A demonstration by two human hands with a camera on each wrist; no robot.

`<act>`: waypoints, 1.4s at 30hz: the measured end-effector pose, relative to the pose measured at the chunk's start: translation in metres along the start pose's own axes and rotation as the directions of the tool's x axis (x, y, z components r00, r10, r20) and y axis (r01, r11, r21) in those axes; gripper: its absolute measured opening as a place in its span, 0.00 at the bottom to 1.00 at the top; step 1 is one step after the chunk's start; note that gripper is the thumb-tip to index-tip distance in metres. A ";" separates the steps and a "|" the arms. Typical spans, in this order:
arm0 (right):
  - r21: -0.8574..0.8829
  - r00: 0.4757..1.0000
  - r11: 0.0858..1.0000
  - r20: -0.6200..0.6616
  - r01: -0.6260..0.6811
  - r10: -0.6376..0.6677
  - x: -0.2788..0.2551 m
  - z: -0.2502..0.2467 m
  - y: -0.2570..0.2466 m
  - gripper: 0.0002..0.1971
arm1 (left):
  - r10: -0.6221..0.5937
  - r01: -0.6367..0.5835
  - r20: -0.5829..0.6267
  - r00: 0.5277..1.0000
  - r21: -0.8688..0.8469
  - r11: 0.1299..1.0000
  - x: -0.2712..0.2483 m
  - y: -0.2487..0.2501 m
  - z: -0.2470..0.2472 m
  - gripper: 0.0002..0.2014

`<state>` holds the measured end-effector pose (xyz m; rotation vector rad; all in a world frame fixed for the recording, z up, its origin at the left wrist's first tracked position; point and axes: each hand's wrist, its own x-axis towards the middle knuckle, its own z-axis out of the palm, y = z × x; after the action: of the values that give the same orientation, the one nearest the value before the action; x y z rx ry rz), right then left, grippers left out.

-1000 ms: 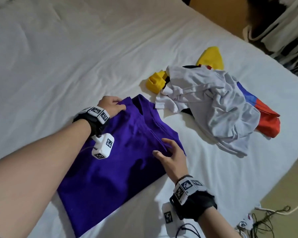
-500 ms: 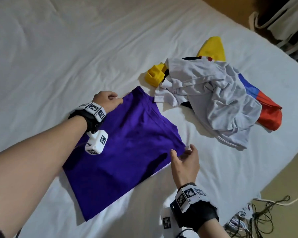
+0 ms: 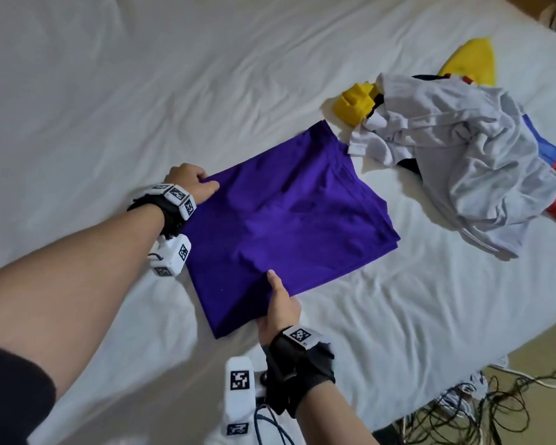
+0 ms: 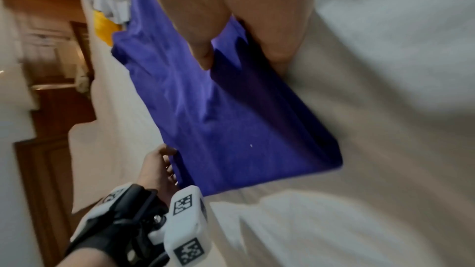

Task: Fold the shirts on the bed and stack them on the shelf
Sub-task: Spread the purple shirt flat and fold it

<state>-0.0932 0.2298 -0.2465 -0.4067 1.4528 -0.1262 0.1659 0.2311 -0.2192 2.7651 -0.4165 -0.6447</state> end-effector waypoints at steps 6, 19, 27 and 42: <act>-0.194 0.999 0.980 0.043 0.035 -0.027 0.008 0.000 0.037 0.40 | 0.025 -0.024 0.008 1.000 -0.072 0.997 -0.004 -0.031 -0.003 0.13; -0.795 0.957 0.537 0.271 0.283 -0.103 -0.039 -0.068 -0.003 0.03 | -0.376 0.377 0.077 0.923 -0.371 0.849 -0.231 -0.190 0.031 0.18; -0.874 0.675 -0.180 0.466 0.451 -0.572 -0.059 -0.111 -0.036 0.25 | -0.408 0.324 -0.113 0.906 -0.436 0.839 -0.295 -0.155 0.052 0.12; -0.887 0.627 -0.290 0.460 0.359 -0.629 0.023 0.002 -0.076 0.39 | -0.244 0.183 -0.301 0.922 -0.216 0.959 -0.145 -0.124 0.053 0.33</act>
<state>-0.0762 0.1529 -0.2416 -2.4369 1.1680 0.2599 0.0429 0.3835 -0.2486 2.6875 0.0193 -0.2441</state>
